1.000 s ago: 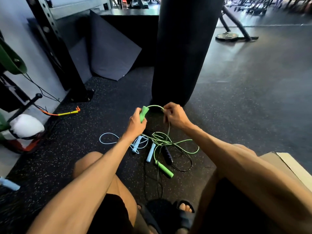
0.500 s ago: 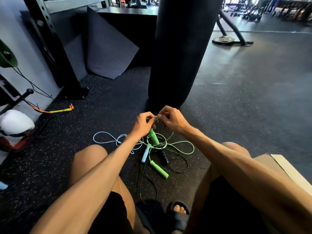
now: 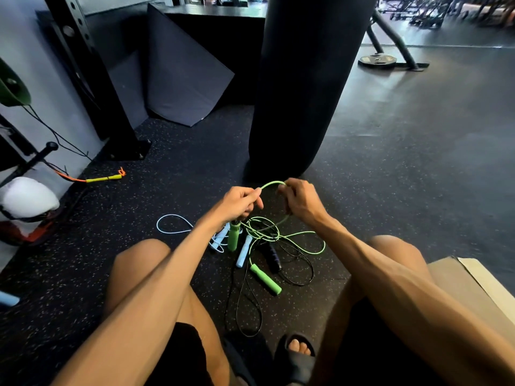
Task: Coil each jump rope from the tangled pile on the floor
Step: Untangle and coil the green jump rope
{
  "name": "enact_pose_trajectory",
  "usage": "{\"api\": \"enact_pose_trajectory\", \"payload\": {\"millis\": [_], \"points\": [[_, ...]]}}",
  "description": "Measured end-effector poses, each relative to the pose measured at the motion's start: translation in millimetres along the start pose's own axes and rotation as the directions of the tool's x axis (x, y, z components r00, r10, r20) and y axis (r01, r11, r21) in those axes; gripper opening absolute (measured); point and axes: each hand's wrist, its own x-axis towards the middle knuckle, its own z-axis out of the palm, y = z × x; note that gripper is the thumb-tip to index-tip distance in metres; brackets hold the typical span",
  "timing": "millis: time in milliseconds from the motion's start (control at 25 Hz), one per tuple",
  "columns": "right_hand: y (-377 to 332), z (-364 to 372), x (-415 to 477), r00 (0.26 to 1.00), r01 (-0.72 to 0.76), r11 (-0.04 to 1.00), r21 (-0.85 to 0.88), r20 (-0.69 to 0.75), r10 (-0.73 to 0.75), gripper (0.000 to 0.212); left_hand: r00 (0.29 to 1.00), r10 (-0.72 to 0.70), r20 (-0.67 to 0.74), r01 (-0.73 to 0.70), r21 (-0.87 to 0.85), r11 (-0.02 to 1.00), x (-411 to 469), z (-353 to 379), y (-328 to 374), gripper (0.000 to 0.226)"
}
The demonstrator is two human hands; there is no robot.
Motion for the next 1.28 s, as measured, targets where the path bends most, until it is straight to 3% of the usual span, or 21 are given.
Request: {"api": "enact_pose_trajectory", "payload": {"millis": [160, 320, 440, 520, 640, 760, 920, 1120, 1280], "points": [[-23, -15, 6, 0.968, 0.152, 0.985, 0.075, -0.211, -0.133, 0.017, 0.997, -0.016, -0.073, 0.007, -0.121, 0.993, -6, 2, 6, 0.043], [-24, -11, 1, 0.974, 0.161, 0.979, 0.129, -0.179, -0.137, 0.022, 0.999, -0.040, -0.036, 0.028, -0.295, 0.955, -13, -3, 11, 0.042], [-10, -2, 2, 0.998, 0.038, 0.991, 0.130, -0.058, -0.031, 0.029, 0.998, 0.003, 0.059, 0.027, -0.517, 0.856, -17, -10, 15, 0.041], [3, 8, 5, 0.989, -0.092, 0.988, 0.120, 0.130, 0.076, 0.025, 0.996, 0.037, 0.083, 0.030, -0.688, 0.725, -17, -14, 17, 0.039], [9, 29, -4, 0.891, -0.207, 0.978, 0.030, 0.419, 0.175, 0.012, 1.000, 0.022, -0.001, -0.012, -0.835, 0.551, -15, -22, 19, 0.033], [11, 48, -14, 0.877, -0.134, 0.985, -0.112, 0.449, 0.170, 0.012, 0.991, 0.008, -0.134, -0.120, -0.860, 0.496, -13, -28, 21, 0.029], [4, 51, -18, 0.887, -0.072, 0.995, -0.070, 0.452, 0.096, 0.008, 0.949, -0.027, -0.313, -0.248, -0.800, 0.546, -8, -32, 16, 0.032], [-16, 44, -25, 0.895, 0.213, 0.975, -0.057, 0.411, -0.171, 0.006, 0.855, -0.053, -0.516, -0.355, -0.656, 0.666, -5, -30, 3, 0.033], [-33, 39, -24, 0.880, 0.393, 0.919, 0.025, 0.281, -0.384, 0.011, 0.851, -0.012, -0.524, -0.309, -0.519, 0.797, 0, -29, 0, 0.030]]}}
